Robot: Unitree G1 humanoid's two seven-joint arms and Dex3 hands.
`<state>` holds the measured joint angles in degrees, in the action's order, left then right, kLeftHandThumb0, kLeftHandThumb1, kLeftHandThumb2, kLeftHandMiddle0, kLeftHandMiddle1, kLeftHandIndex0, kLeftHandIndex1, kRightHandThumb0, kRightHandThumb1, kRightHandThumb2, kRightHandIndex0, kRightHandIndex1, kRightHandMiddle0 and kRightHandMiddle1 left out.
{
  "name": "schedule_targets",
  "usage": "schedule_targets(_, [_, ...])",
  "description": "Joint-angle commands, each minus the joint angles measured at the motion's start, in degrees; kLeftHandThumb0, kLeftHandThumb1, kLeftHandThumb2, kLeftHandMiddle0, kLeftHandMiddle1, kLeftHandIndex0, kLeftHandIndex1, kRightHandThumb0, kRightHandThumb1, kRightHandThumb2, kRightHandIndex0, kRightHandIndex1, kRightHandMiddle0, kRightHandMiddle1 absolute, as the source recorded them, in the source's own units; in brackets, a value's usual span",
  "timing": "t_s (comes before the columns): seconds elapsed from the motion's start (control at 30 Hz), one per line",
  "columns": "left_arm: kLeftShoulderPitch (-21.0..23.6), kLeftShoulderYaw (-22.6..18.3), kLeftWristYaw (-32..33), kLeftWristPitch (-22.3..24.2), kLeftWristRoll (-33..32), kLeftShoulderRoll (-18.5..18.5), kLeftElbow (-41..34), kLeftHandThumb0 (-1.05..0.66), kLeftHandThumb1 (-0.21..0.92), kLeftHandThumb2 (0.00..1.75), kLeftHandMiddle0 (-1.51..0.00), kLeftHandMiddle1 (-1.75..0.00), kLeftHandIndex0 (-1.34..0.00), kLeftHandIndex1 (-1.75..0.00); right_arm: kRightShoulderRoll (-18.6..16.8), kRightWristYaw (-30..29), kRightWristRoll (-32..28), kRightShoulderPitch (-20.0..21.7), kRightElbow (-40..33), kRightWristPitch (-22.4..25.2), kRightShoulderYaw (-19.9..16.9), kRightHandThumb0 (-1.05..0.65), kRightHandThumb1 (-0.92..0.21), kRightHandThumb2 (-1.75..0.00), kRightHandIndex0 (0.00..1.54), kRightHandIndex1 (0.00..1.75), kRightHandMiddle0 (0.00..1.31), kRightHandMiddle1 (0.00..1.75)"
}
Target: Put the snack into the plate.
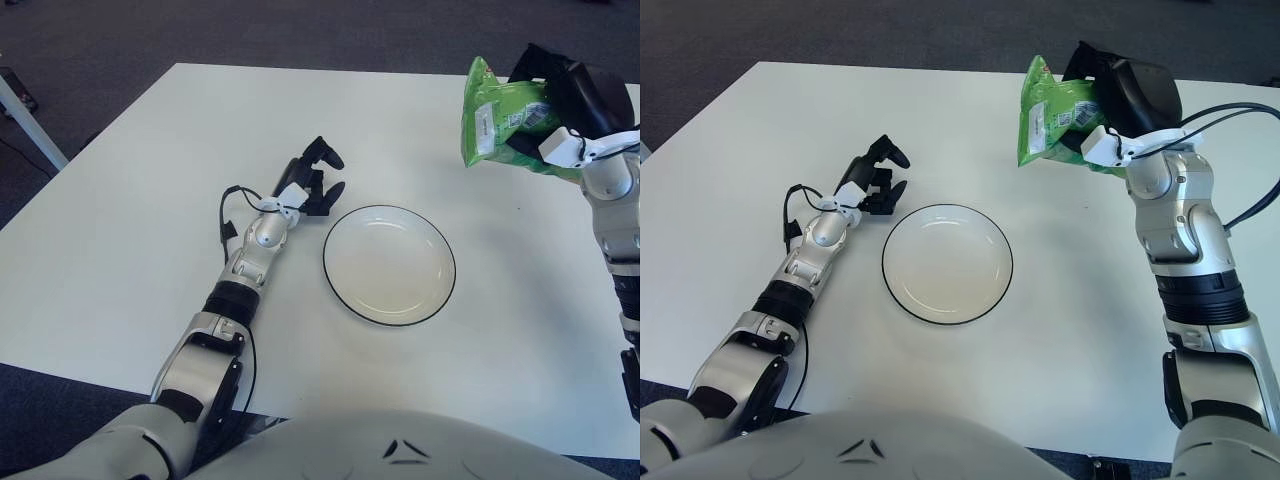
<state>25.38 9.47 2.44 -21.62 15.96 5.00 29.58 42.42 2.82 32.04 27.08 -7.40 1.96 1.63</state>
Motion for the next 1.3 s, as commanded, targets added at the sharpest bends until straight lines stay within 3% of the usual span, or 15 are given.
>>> schedule_targets(0.0, [-3.89, 0.02, 0.38, 2.38, 0.25, 0.33, 2.54, -0.39, 0.6, 0.96, -1.18, -1.75, -0.39, -1.75, -1.06, 0.59, 0.03, 0.02, -1.43, -2.05, 0.41, 0.0, 0.09, -1.74, 0.94, 1.66, 0.69, 1.75])
schedule_targets(0.33, [-3.39, -0.82, 1.67, 1.82, -0.62, -0.24, 3.79, -0.39, 0.6, 0.96, -1.19, -1.75, -0.39, -1.75, -4.79, 3.08, -1.46, 1.29, -2.86, -5.7, 1.96, 0.0, 0.09, -1.75, 0.95, 1.65, 0.69, 1.75])
schedule_targets(0.8, [-1.07, -3.09, 1.39, 1.57, -4.08, -0.77, 6.97, -0.39, 0.61, 0.95, -1.16, -1.75, -0.38, -1.75, -11.1, 7.1, -0.62, 0.79, -7.72, -3.97, 5.39, 0.0, 0.06, -1.75, 0.88, 1.74, 0.69, 1.74])
schedule_targets(1.27, [-0.07, -5.4, -2.86, 0.27, -10.44, -2.38, 8.75, -0.39, 0.64, 0.91, -1.1, -1.75, -0.36, -1.75, -12.42, 9.19, -2.61, -2.55, -9.3, -7.89, 6.04, 0.0, 0.07, -1.75, 0.88, 1.73, 0.69, 1.75])
